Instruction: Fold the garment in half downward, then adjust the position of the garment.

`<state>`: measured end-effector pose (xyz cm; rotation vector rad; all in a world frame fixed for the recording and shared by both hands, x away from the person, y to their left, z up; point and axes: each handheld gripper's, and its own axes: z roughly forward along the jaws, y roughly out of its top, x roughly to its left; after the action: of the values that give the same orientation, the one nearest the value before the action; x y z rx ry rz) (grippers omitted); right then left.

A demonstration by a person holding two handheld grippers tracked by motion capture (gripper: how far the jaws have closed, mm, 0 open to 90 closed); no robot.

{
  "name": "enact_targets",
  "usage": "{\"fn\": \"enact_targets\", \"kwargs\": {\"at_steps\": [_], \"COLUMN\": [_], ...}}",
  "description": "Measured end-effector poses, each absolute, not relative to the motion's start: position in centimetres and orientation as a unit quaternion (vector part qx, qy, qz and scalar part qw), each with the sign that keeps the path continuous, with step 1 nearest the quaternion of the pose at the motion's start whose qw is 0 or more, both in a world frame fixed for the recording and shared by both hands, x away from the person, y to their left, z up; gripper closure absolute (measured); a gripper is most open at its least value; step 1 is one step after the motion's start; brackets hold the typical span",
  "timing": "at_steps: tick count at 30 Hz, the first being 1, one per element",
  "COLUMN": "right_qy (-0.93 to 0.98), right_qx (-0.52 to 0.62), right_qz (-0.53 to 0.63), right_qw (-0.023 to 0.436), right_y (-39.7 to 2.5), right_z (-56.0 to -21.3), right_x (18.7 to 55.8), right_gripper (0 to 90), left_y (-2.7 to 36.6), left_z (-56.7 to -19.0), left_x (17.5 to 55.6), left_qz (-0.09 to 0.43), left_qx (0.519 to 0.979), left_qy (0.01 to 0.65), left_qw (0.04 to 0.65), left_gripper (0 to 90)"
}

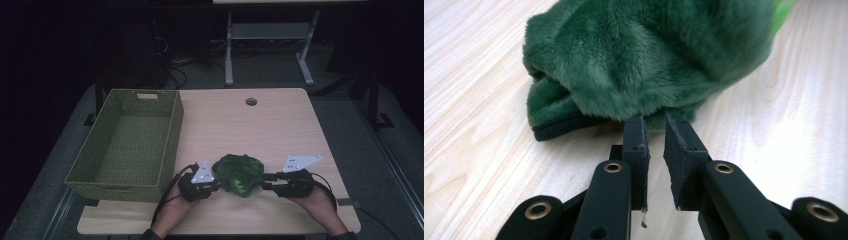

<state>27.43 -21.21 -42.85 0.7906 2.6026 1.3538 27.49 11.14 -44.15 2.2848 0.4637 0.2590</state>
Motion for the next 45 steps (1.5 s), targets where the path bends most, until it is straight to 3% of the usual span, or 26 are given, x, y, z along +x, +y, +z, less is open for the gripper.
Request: {"fn": "enact_targets", "kwargs": {"at_steps": [4,9,14,21,32,39,45], "right_qy": [0.85,0.85,0.856,0.868,0.886,0.898,0.902], "right_qx": [0.256,0.258,0.245,0.23,0.221,0.22,0.218], "right_qz": [0.458,0.455,0.454,0.44,0.406,0.382,0.373], "right_qw": [0.054,0.059,0.045,0.023,0.01,0.001,0.003], "right_y": [-21.6,-21.1,-20.0,-18.3,-16.8,-16.1,-16.0], "right_z": [-41.9,-41.5,-42.2,-43.2,-44.9,-46.1,-46.3], "right_x": [27.3,27.9,28.5,28.6,28.6,28.6,28.7], "right_gripper": [65.8,82.2,89.4,89.8,89.9,90.0,90.0], "left_y": [11.5,11.0,9.6,7.9,8.2,8.2,8.2], "left_z": [-43.3,-42.0,-40.6,-40.1,-44.5,-45.5,-45.6], "left_x": [27.4,27.8,28.5,30.0,30.2,30.3,30.3], "left_qz": [0.102,0.098,0.102,0.089,0.05,0.063,0.063], "left_qx": [0.891,0.883,0.874,0.869,0.894,0.912,0.91], "left_qy": [0.184,0.186,0.176,0.171,0.203,0.208,0.21], "left_qw": [0.403,0.421,0.442,0.456,0.396,0.348,0.352], "left_gripper": [79.5,87.5,89.6,89.7,89.8,89.9,90.0]}}
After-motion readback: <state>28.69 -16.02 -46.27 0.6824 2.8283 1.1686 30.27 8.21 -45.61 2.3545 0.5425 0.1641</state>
